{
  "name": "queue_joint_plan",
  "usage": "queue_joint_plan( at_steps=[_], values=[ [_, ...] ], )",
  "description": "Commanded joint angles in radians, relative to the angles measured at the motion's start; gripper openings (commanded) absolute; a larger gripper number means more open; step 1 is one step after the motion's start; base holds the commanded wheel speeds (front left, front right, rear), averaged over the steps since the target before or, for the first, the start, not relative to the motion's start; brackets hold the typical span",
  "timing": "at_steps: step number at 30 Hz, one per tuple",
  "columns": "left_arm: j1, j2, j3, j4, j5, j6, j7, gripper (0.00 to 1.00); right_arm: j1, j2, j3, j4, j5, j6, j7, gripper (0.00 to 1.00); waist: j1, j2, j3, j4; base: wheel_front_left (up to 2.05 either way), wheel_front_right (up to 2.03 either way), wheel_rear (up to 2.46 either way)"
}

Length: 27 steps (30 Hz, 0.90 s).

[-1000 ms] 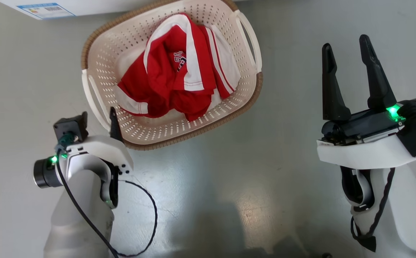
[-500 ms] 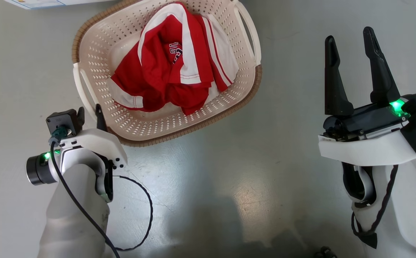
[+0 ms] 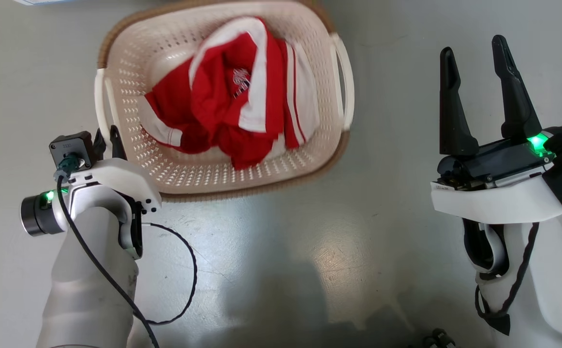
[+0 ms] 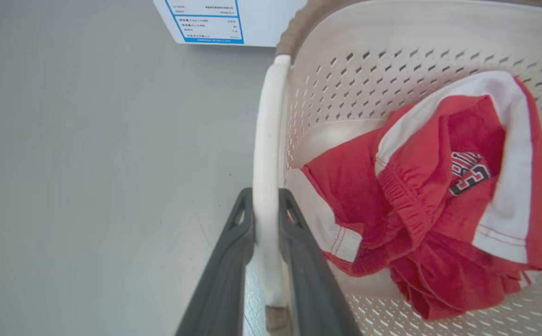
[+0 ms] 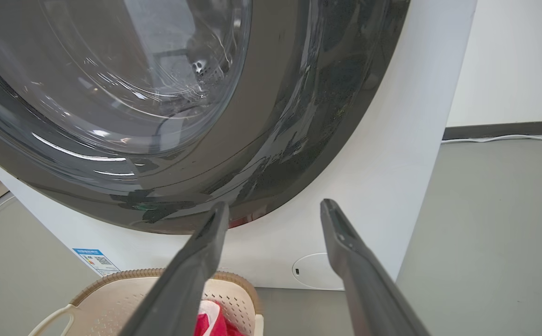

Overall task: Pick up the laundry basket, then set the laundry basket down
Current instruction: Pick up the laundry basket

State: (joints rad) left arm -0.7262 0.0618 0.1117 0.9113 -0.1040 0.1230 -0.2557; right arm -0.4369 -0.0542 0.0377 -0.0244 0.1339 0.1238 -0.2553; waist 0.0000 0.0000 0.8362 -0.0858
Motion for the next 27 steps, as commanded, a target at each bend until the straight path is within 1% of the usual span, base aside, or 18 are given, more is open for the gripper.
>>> queue_joint_plan(
  at_steps=[1,6,10,13,14,16,17,18,19,20,27],
  values=[
    [0.018,0.024,0.019,-0.009,0.013,0.009,-0.006,0.0,0.007,0.004,0.022,-0.026,0.003,0.007,-0.006,1.0,0.0,0.0,0.0,0.0,0.0,0.0,0.0],
    [0.017,0.025,0.024,-0.011,0.016,0.012,-0.006,0.0,0.006,0.004,0.024,-0.024,0.006,0.007,-0.006,1.0,0.0,0.0,0.0,-0.002,0.0,0.0,0.0],
    [0.017,0.024,0.028,-0.011,0.017,0.015,-0.006,0.05,0.006,0.004,0.022,-0.022,0.007,0.007,-0.006,1.0,0.0,0.0,-0.001,-0.002,0.0,0.0,0.0],
    [0.018,0.022,0.03,-0.011,0.017,0.016,-0.006,0.14,0.006,0.004,0.021,-0.021,0.007,0.007,-0.006,1.0,0.0,0.0,-0.004,-0.002,0.0,0.0,0.0],
    [0.019,0.021,0.03,-0.01,0.017,0.016,-0.006,0.19,0.006,0.004,0.021,-0.021,0.007,0.007,-0.006,1.0,0.0,0.0,-0.005,-0.001,0.0,0.0,0.0],
    [0.021,0.018,0.031,-0.01,0.018,0.017,-0.006,0.64,0.006,0.004,0.022,-0.019,0.008,0.007,-0.006,1.0,0.0,0.0,-0.009,0.0,0.0,0.0,0.0],
    [0.022,0.018,0.032,-0.011,0.018,0.018,-0.006,0.92,0.006,0.004,0.023,-0.018,0.008,0.007,-0.006,1.0,0.0,0.0,-0.01,0.0,0.0,0.0,0.0],
    [0.022,0.018,0.032,-0.011,0.018,0.018,-0.006,0.92,0.006,0.004,0.023,-0.018,0.008,0.007,-0.006,1.0,0.0,0.0,-0.01,0.0,0.0,0.0,0.0],
    [0.023,0.017,0.032,-0.012,0.018,0.018,-0.006,0.97,0.006,0.004,0.023,-0.017,0.008,0.007,-0.006,1.0,0.0,0.0,-0.012,0.001,0.0,0.0,0.0],
    [0.024,0.016,0.033,-0.012,0.018,0.019,-0.006,1.0,0.006,0.004,0.023,-0.016,0.008,0.007,-0.006,1.0,0.0,0.0,-0.014,0.001,0.0,0.0,0.0],
    [0.034,0.014,0.038,-0.021,0.019,0.021,-0.006,1.0,0.005,0.004,0.025,-0.011,0.011,0.007,-0.006,1.0,0.0,0.0,-0.025,0.004,0.0,0.0,0.0]
  ],
)
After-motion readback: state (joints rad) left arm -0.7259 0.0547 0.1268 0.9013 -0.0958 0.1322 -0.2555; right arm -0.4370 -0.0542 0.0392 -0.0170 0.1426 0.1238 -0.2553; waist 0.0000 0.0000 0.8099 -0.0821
